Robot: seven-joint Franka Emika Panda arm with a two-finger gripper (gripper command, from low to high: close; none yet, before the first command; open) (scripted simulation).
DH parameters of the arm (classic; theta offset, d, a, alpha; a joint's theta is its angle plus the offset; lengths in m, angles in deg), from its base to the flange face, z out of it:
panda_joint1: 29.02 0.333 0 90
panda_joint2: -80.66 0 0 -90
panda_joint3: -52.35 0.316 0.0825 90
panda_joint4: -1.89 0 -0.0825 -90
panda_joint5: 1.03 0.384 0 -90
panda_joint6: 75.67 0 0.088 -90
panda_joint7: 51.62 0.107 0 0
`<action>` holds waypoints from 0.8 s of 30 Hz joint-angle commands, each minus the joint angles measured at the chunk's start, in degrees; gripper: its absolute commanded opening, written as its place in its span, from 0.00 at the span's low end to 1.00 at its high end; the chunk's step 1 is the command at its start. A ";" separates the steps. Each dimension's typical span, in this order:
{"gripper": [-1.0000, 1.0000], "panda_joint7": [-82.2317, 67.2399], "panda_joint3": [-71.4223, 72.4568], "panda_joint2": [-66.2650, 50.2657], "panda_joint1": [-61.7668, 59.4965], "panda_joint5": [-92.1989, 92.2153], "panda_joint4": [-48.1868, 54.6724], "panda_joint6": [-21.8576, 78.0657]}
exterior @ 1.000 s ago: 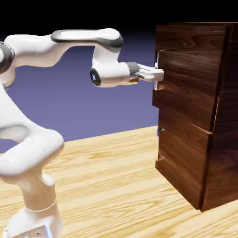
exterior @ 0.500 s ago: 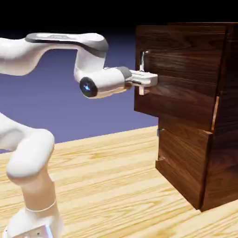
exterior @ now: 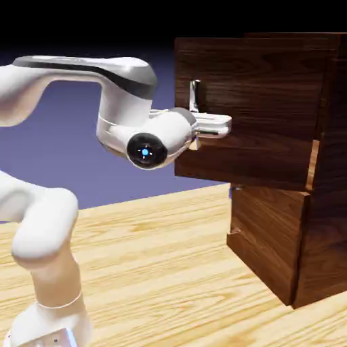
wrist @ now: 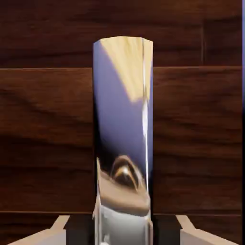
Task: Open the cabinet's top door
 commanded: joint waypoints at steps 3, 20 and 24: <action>0.00 -0.86 -5.91 -3.75 0.50 -5.85 3.13 7.54; 0.00 -11.06 -33.26 -35.32 11.72 -21.82 32.79 49.68; 0.00 -14.60 -37.01 -43.65 12.64 -21.76 39.87 58.85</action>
